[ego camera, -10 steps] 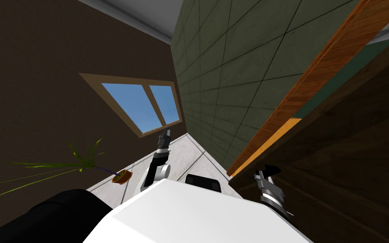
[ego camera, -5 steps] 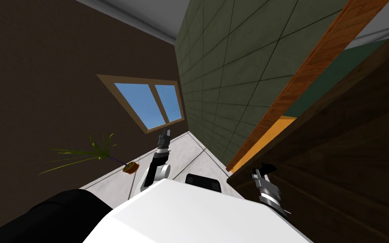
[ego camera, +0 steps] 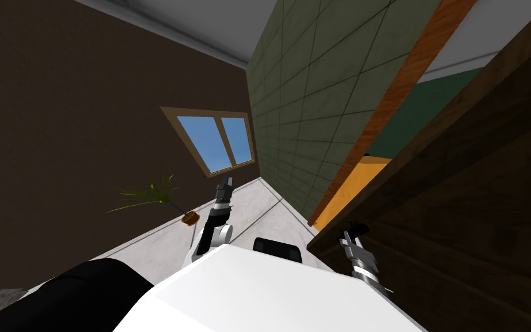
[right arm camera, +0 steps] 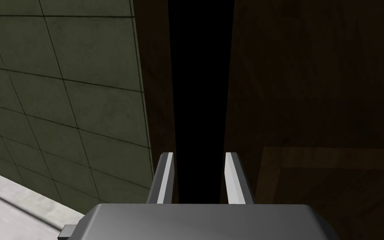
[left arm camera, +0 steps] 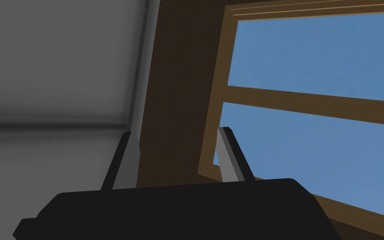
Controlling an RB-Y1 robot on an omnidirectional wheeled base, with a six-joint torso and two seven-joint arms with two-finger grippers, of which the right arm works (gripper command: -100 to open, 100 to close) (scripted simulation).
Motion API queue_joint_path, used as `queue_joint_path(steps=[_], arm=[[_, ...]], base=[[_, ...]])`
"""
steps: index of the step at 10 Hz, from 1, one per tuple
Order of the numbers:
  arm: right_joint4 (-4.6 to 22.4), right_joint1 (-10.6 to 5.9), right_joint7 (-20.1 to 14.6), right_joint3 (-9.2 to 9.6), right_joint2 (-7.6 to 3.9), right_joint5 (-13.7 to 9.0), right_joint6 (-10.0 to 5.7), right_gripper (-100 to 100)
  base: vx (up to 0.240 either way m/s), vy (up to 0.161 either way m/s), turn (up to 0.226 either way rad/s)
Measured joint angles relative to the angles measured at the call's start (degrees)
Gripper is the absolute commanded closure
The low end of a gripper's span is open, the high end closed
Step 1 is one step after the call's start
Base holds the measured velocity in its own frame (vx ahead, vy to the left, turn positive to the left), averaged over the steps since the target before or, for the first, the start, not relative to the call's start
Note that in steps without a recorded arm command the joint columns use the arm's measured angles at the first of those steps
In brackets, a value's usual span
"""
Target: Pull the door open
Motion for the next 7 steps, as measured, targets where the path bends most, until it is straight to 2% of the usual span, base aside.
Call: queue_joint_path(steps=[1,3,4,7], arm=[[0.0,0.09,-0.1,0.29,0.11,0.1,0.06,100],[-0.3,0.21,-0.9,1.63,-0.75,1.0,-0.85,100],[-0.9,0.85,-1.2,2.39,-1.2,1.5,-1.21,100],[-0.8,1.41,-2.8,5.11,-2.29,3.1,-2.58,100]], base=[[-0.207,-0.01,0.091],[-0.259,-0.005,0.078],[-0.21,-0.01,0.074],[-0.253,-0.042,0.089]])
